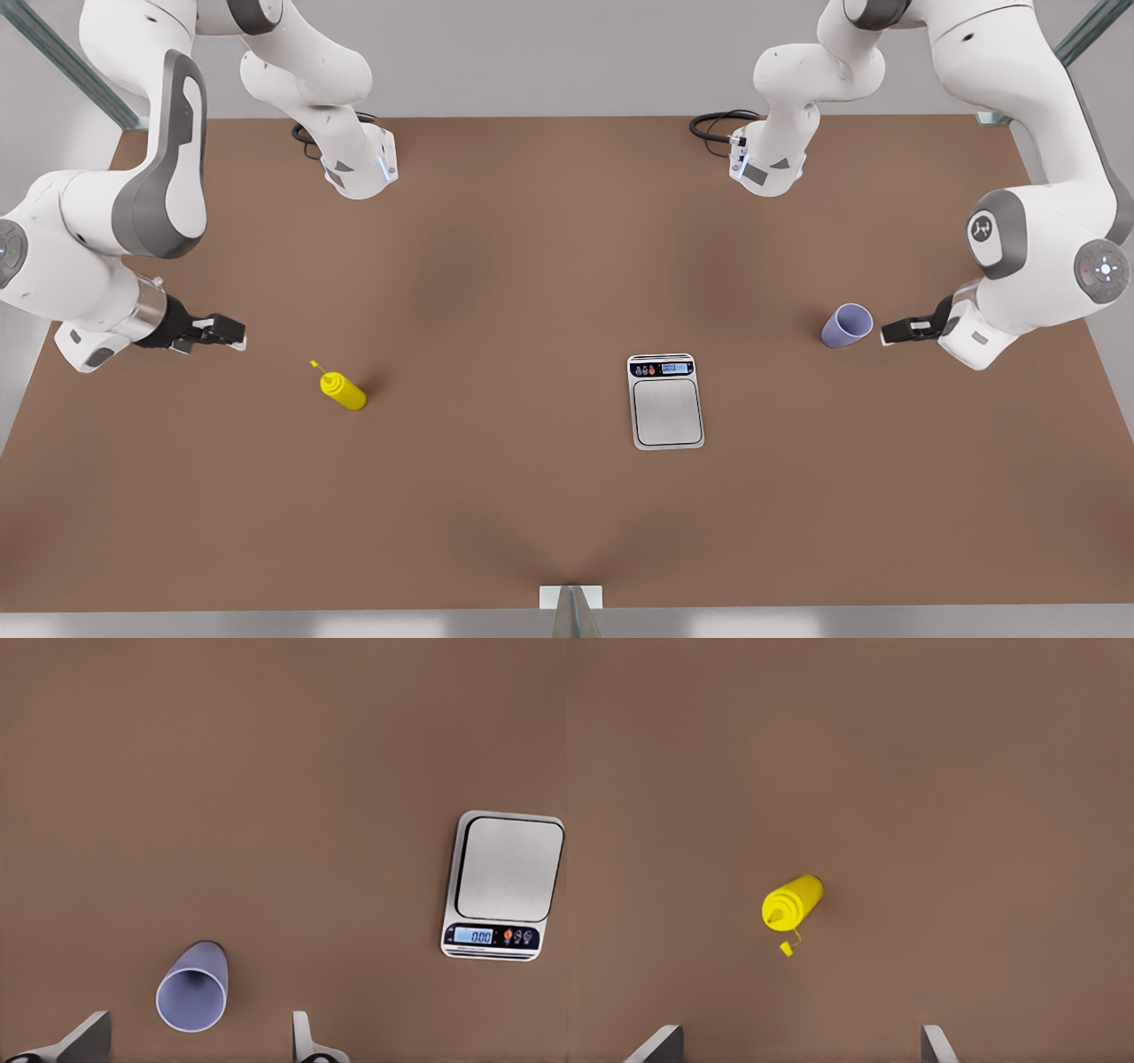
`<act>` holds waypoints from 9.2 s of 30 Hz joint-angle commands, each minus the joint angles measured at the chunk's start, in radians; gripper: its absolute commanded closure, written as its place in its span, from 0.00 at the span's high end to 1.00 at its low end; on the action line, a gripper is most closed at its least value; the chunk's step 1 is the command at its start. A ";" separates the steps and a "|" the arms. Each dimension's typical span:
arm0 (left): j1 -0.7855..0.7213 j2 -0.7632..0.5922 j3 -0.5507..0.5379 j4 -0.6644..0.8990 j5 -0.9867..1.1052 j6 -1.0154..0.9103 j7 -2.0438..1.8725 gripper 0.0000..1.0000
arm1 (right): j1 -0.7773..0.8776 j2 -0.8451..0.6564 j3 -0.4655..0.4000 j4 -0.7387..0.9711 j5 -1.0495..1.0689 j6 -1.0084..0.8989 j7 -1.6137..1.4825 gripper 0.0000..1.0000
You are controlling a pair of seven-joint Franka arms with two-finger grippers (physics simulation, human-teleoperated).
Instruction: Move cup to the weight, pick up sauce bottle, pour sauce
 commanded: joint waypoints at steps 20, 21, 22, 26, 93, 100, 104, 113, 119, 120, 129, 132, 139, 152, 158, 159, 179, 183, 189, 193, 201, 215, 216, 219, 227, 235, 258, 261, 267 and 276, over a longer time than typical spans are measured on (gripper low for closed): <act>-0.037 -0.107 0.179 -0.612 0.000 0.584 0.204 1.00 | -0.306 0.225 0.000 -0.164 0.376 0.166 -1.663 1.00; -0.037 -0.107 0.179 -0.639 0.000 0.618 0.204 1.00 | -0.324 0.241 0.000 -0.178 0.423 0.164 -1.744 1.00; -0.037 -0.107 0.179 -0.645 0.000 0.630 0.204 1.00 | -0.324 0.244 0.000 -0.178 0.434 0.164 -1.761 1.00; -0.037 -0.101 0.180 -0.696 0.002 0.698 0.206 1.00 | -0.373 0.385 0.002 -0.173 0.618 0.155 -1.965 1.00; -0.125 0.000 0.044 -0.740 -0.234 0.887 0.229 0.24 | -0.363 0.764 0.198 -0.081 0.963 -0.012 -2.437 0.61; -0.307 0.006 0.030 -0.685 -0.345 0.885 0.061 0.24 | -0.367 0.762 0.198 -0.081 0.963 -0.017 -2.428 0.59; -0.424 0.049 0.030 -0.618 -0.345 0.885 -0.107 0.23 | -0.370 0.759 0.198 -0.074 0.963 -0.023 -2.408 0.58; -0.556 0.192 0.032 -0.346 -0.343 0.789 -0.437 0.23 | -0.384 0.749 0.195 0.003 0.960 -0.084 -2.273 0.58; -0.571 0.319 0.033 -0.185 -0.336 0.785 -0.558 0.23 | -0.363 0.664 0.144 0.095 0.824 -0.061 -2.037 0.58; -0.576 0.338 0.033 -0.167 -0.336 0.787 -0.578 0.23 | -0.340 0.635 0.144 0.121 0.766 -0.040 -1.965 0.58; -0.588 0.382 0.036 -0.119 -0.331 0.785 -0.612 0.53 | -0.255 0.433 0.353 0.106 0.127 0.269 -1.250 0.58; -0.588 0.380 0.036 -0.119 -0.331 0.784 -0.612 0.60 | -0.251 0.406 0.448 0.104 -0.080 0.298 -1.005 0.58; -0.588 0.330 0.056 -0.092 -0.331 0.647 -0.615 0.60 | -0.206 0.394 0.696 0.087 -0.597 0.289 -0.442 0.57; -0.490 0.241 0.622 -0.015 -0.392 0.213 -0.128 1.00 | 0.277 0.474 0.684 0.172 -0.946 0.114 -0.304 0.58; -0.020 -0.032 0.036 -0.015 -0.006 0.077 0.038 1.00 | 0.492 0.580 0.520 0.357 -1.005 0.173 -0.265 0.58; -0.024 -0.049 0.033 -0.010 -0.003 0.067 0.037 1.00 | 0.490 0.580 0.520 0.367 -1.005 0.242 -0.267 0.58; -0.030 -0.023 0.041 -0.026 0.000 0.063 0.051 1.00 | 0.762 0.755 0.241 0.551 -1.184 0.428 -0.308 0.58; -0.030 -0.023 0.039 -0.026 0.000 0.063 0.051 1.00 | 0.782 0.773 0.229 0.542 -1.233 0.424 -0.324 0.58; -0.030 -0.021 0.039 -0.024 0.000 0.055 0.049 1.00 | 0.791 0.793 0.229 0.535 -1.235 0.425 -0.318 0.58; -0.030 -0.021 0.039 -0.024 0.000 0.054 0.049 1.00 | 0.791 0.793 0.227 0.523 -1.235 0.425 -0.321 0.58; -0.030 -0.023 0.039 -0.024 0.000 0.054 0.046 1.00 | 0.779 0.739 0.230 0.528 -1.083 0.417 -0.325 0.58; -0.073 -0.015 0.033 0.040 0.045 0.022 0.051 1.00 | 0.463 0.555 0.230 0.224 -0.086 0.601 -0.885 0.58; -0.074 -0.012 0.033 0.088 0.048 -0.003 0.051 1.00 | 0.426 0.555 0.230 0.207 0.017 0.606 -1.018 0.58; -0.074 -0.002 0.033 0.157 0.056 -0.009 0.052 1.00 | 0.312 0.552 0.241 0.121 0.245 0.664 -1.345 0.58; -0.086 -0.011 0.032 0.261 0.068 -0.015 0.054 1.00 | -0.044 0.601 0.442 -0.018 0.669 0.525 -2.018 0.58; -0.085 -0.006 0.033 0.281 0.065 0.005 0.054 1.00 | -0.120 0.722 0.437 -0.060 1.160 0.184 -2.405 0.58; -0.083 0.003 0.038 0.303 0.066 0.006 0.052 1.00 | -0.117 0.857 0.436 -0.032 1.249 0.178 -2.485 0.60; -0.082 0.003 0.039 0.303 0.066 0.011 0.052 1.00 | -0.119 0.857 0.436 -0.032 1.250 0.178 -2.482 0.67; -0.082 0.012 0.039 0.303 0.063 0.012 0.052 1.00 | -0.120 0.857 0.436 -0.032 1.250 0.178 -2.477 0.73; -0.082 0.014 0.039 0.303 0.063 0.034 0.052 1.00 | -0.140 0.850 0.433 -0.038 1.247 0.172 -2.468 1.00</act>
